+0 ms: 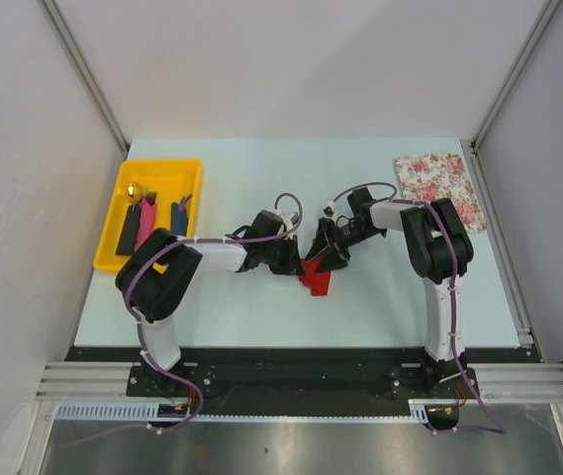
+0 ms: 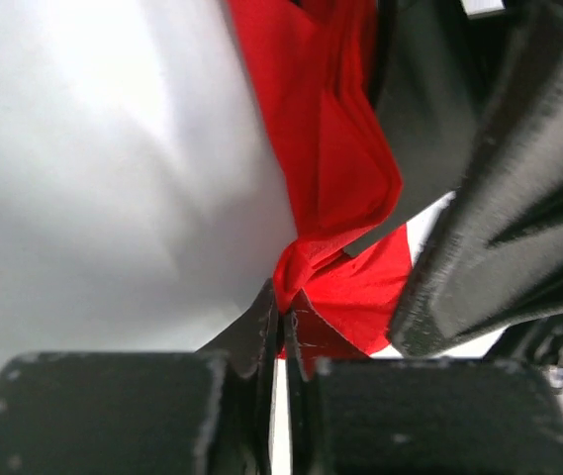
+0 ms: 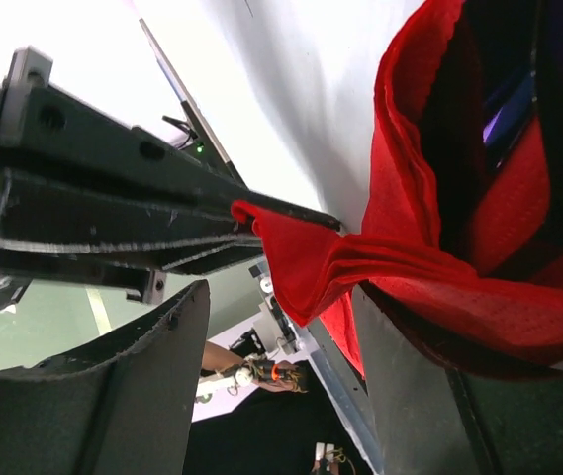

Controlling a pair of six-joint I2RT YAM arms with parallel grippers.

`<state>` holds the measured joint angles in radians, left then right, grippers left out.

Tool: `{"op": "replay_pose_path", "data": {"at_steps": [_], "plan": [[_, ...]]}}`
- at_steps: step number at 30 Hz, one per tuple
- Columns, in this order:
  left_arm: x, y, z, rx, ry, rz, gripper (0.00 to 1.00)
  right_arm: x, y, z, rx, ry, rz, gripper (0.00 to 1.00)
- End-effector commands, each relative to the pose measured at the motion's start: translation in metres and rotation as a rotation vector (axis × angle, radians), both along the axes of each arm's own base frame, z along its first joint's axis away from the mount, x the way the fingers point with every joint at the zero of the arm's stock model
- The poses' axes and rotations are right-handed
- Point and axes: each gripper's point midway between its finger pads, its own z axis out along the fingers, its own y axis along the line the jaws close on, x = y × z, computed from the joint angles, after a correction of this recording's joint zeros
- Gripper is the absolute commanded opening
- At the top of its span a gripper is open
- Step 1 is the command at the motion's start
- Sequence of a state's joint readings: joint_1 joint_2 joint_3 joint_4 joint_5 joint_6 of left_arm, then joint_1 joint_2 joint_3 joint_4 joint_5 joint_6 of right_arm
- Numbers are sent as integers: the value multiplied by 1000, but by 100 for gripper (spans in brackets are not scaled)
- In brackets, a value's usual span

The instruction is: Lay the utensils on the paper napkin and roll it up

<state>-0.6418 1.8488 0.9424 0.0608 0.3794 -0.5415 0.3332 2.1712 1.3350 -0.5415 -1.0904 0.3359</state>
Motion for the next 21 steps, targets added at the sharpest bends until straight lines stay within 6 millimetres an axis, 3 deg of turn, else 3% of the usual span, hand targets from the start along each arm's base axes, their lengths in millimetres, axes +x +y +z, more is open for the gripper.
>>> {"op": "replay_pose_path", "data": {"at_steps": [1,5,6,7,11,18,21], "plan": [[10,42,-29,77,120,156,13,-5,-16,-47,-142,-16,3,65],[14,43,-13,-60,121,176,32,-4,-18,-48,-148,-18,0,65],[20,41,0,-109,83,185,35,-4,-18,-49,-147,-20,-1,65],[12,46,-1,-138,103,180,37,-3,-18,-49,-146,-18,-2,65],[7,38,29,-293,67,139,50,-2,-17,-48,-141,-23,-2,65],[9,18,52,-412,58,87,58,-4,-16,-49,-134,-27,6,65],[13,15,48,-399,68,96,55,-4,-17,-47,-131,-27,7,65]]}}
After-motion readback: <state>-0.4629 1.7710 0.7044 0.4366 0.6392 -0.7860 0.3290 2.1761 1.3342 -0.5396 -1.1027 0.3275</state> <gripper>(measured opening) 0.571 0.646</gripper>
